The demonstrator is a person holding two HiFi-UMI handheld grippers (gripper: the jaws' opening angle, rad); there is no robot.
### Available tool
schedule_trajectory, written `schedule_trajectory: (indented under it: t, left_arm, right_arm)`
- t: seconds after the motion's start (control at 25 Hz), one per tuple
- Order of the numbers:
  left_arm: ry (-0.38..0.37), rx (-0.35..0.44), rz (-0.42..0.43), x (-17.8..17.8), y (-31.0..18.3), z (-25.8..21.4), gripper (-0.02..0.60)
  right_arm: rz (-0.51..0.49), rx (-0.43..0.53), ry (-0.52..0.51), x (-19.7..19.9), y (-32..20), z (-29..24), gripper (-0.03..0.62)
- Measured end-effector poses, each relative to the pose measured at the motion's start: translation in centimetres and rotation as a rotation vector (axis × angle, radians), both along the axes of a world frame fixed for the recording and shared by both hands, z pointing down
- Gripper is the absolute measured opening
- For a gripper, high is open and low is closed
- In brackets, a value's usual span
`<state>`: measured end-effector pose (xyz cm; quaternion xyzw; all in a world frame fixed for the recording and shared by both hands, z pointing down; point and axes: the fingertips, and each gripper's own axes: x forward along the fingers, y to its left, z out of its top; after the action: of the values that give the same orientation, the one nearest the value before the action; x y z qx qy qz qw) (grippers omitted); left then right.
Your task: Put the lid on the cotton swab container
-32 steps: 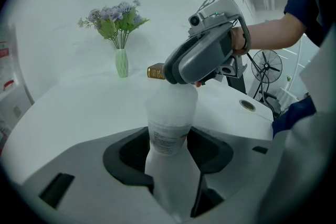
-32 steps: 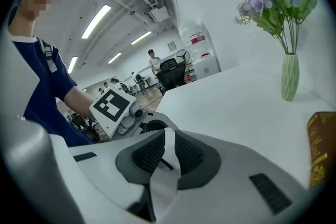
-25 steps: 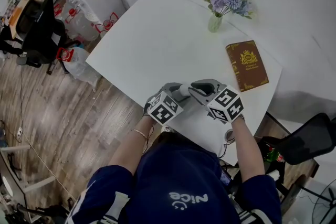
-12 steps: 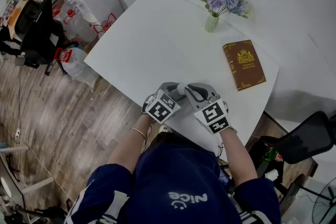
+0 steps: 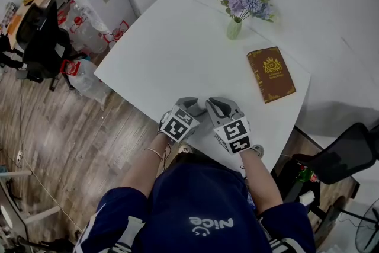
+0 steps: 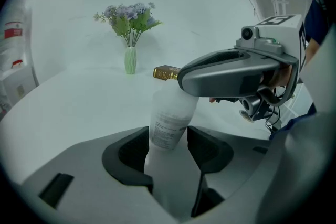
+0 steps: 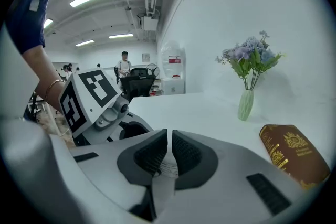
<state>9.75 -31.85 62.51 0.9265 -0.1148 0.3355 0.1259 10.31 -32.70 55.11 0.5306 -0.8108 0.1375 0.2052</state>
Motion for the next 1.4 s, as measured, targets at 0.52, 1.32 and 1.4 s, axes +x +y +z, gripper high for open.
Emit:
schedule_trajectory:
  t: [0.52,1.32,1.4]
  left_arm:
    - [0.353,-0.053,-0.189,-4.5,3.1,-6.7,0.160]
    - [0.481,0.107,-0.327,-7.9,6.8,-12.5,0.021]
    - [0.480,0.129,-0.317,-7.6,7.0,-12.9,0.020]
  right_arm:
    - [0.243,0.177,-0.201,4.4,3.5,-6.4,0.062]
    - [0.352,0.203,-0.066,4.3,13.4,-4.6,0.061]
    - [0.347,0.214,-0.074,4.2,13.4,-4.7,0.061]
